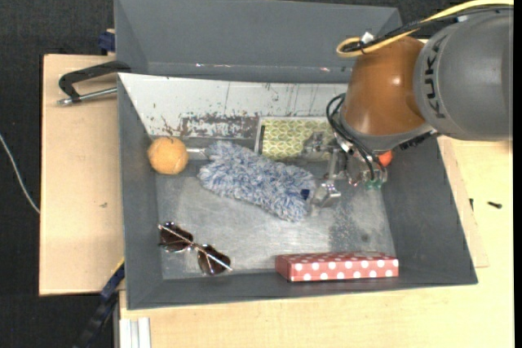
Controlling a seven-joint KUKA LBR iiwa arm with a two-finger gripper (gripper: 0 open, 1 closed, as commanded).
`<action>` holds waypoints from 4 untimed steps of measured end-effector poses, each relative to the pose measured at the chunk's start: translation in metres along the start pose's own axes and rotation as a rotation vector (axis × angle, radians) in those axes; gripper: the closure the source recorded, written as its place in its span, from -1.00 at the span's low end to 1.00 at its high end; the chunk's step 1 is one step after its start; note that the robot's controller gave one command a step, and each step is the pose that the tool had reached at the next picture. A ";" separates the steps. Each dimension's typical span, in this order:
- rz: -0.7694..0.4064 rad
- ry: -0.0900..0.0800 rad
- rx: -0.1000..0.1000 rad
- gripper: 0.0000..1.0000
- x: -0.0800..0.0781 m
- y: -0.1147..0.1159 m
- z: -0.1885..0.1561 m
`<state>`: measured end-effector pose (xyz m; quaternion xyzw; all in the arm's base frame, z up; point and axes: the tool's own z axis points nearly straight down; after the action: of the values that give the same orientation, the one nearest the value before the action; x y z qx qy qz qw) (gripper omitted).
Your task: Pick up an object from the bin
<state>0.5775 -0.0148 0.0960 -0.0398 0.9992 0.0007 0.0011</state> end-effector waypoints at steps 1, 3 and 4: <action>0.081 -0.004 0.000 -1.00 -0.010 0.023 -0.006; 0.102 -0.005 0.001 1.00 -0.006 0.018 0.023; 0.122 -0.004 0.002 1.00 -0.006 0.018 0.022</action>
Offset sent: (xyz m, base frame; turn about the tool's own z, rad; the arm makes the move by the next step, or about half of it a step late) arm -0.0026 0.0148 -0.0260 -0.0856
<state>0.5816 0.0033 0.0736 0.0210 0.9998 -0.0001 0.0030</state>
